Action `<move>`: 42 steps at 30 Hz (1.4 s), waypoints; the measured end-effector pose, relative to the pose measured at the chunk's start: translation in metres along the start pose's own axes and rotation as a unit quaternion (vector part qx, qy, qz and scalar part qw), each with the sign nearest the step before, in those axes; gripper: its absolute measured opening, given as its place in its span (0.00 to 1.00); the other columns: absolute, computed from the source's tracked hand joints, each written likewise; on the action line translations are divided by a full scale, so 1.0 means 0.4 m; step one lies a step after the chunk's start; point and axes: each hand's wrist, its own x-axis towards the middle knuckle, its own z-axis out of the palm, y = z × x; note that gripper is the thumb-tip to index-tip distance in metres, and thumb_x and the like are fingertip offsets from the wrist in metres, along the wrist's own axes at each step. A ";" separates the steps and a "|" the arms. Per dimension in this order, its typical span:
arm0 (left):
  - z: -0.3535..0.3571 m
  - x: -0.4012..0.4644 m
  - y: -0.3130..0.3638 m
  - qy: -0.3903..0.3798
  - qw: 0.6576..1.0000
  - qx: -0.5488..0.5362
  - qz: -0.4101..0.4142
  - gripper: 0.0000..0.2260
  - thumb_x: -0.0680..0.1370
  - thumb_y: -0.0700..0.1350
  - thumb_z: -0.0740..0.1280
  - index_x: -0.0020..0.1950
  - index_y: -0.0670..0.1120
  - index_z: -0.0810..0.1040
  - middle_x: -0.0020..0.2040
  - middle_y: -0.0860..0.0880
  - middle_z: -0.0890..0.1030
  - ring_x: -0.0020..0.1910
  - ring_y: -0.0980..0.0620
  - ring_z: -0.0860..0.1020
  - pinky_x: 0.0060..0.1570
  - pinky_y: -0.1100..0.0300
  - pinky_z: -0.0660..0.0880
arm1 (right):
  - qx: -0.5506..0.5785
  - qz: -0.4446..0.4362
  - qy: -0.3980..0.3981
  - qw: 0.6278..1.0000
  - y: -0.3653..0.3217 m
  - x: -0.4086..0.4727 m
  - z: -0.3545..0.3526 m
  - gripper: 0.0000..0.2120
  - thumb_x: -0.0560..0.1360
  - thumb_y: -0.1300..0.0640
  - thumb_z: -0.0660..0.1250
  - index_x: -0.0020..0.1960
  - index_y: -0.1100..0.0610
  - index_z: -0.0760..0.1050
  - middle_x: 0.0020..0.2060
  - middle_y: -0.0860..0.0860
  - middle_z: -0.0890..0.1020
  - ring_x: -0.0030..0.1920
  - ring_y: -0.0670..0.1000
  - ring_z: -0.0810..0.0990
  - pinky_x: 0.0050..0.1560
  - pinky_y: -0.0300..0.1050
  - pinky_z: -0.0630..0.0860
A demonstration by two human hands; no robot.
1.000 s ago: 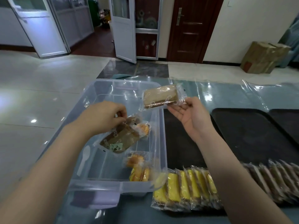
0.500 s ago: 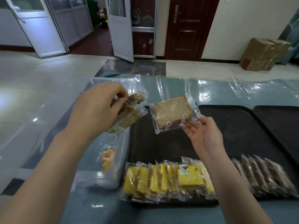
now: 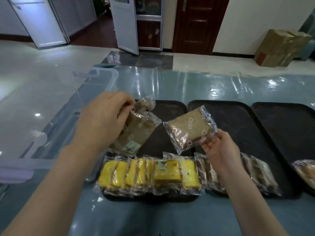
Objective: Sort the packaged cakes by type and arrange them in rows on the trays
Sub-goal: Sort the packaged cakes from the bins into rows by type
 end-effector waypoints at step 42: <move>0.579 -0.096 0.560 -0.134 0.851 -0.398 -0.316 0.10 0.79 0.41 0.69 0.44 0.56 0.81 0.41 0.54 0.83 0.43 0.55 0.81 0.49 0.51 0.80 | -0.267 0.015 0.228 0.936 -0.304 0.229 -0.700 0.22 0.83 0.42 0.55 0.50 0.57 0.79 0.47 0.54 0.82 0.49 0.54 0.80 0.51 0.50 0.75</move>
